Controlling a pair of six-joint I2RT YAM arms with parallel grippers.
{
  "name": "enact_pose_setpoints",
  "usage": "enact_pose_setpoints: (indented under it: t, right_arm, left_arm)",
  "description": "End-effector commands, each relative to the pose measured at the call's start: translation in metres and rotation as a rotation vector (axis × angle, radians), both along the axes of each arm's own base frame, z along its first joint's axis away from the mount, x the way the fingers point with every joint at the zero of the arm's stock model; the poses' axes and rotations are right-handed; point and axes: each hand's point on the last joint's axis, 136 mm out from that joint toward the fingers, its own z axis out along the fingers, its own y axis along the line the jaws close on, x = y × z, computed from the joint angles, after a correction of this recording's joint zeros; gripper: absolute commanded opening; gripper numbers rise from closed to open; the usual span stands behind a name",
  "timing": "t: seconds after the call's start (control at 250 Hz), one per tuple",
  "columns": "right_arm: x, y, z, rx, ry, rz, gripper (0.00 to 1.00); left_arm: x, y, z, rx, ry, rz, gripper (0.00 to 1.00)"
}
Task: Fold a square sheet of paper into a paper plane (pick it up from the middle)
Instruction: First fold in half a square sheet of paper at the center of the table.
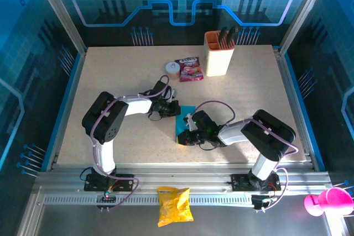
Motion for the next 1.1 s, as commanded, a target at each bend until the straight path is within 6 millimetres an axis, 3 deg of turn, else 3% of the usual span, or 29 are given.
enact_pose_setpoints:
  t: [0.0, 1.095]
  right_arm:
    - [-0.067, -0.093, -0.096, -0.437, 0.271, -0.042, 0.0]
    - [-0.071, -0.09, -0.104, -0.413, 0.294, -0.05, 0.0]
  left_arm:
    - [0.033, 0.033, -0.016, 0.112, -0.049, 0.096, 0.0]
    - [0.093, 0.057, -0.024, 0.19, -0.052, 0.164, 0.0]
